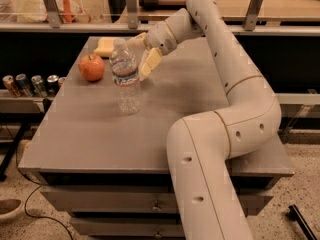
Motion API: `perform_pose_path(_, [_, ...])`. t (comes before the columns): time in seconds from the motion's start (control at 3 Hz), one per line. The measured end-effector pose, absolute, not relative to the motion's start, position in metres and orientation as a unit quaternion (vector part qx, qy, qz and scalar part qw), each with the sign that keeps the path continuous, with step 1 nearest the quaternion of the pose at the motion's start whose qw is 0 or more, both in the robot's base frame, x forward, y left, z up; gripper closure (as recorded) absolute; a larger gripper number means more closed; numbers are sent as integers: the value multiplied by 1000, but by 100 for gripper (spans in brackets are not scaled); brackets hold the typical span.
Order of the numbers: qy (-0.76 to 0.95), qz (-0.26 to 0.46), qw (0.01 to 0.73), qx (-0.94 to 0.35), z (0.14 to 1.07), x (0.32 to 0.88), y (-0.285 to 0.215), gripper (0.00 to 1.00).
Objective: Pick apple
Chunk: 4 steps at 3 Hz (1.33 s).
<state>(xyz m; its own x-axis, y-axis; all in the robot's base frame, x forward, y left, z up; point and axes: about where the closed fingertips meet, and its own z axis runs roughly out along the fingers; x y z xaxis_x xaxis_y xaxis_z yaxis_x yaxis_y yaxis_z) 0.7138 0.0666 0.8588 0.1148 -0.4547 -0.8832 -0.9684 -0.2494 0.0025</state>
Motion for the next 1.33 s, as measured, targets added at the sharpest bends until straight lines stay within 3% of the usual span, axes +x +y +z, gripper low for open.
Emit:
perform_pose_path(0.33, [529,407,326,-669,859,721,71,0])
perform_pose_path(1.33, [585,317,410,-625,882,780,66,0])
